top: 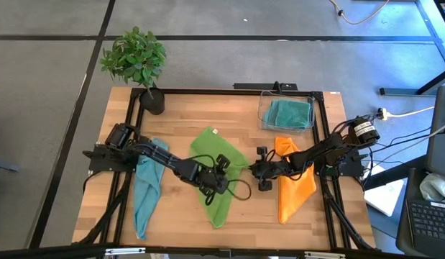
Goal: Fold microfiber towels
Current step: Fold the green microfiber towel
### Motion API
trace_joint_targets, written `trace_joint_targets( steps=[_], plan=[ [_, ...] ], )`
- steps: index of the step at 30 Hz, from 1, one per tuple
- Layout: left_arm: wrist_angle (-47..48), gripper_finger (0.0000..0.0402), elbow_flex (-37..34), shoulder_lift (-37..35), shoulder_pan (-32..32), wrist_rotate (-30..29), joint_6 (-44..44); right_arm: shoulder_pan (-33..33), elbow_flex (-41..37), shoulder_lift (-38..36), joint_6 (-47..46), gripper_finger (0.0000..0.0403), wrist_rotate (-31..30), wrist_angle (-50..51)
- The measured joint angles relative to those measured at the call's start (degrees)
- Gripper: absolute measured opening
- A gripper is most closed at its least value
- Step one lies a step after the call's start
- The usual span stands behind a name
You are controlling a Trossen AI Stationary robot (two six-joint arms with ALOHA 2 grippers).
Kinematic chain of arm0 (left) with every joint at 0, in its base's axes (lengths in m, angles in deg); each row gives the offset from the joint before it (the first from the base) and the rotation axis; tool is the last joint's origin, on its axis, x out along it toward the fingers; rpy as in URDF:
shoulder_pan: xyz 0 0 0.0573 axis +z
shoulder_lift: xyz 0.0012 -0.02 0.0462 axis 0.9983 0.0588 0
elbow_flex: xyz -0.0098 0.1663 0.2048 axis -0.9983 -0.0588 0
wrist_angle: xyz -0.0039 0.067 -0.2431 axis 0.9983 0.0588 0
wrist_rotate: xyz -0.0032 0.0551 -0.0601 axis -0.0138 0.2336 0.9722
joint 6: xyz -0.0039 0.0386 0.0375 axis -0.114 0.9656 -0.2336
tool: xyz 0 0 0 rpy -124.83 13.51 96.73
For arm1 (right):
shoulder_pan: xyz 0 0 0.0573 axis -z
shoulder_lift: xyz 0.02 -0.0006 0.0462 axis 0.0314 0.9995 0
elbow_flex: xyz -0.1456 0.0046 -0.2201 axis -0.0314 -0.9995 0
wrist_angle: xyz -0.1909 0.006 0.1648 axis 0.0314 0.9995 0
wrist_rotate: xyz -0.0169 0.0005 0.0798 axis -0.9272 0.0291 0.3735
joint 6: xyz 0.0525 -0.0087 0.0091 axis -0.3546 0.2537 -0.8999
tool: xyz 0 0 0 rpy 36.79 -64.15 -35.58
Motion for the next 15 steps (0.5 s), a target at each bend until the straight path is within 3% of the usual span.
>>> trace_joint_targets(
  steps=[3, 10, 15],
  plan=[
    [5.1, 0.0001, 0.0, -1.5, -2.3, -4.0, -2.3, -0.1, 0.2, -0.1, 0.1, 0.0022, -3.6, 3.7],
    [17.2, 0.0, 0.1, -5.6, -8.2, -7.9, -18.8, 0.2, 0.2, -0.2, 1.0, 0.0014, -16.9, 8.7],
    [27.0, 0.0, 0.1, -7.3, -13.0, -10.7, -31.0, 2.2, 0.4, -0.2, 3.7, 0.0017, -20.3, 8.8]
  ],
)
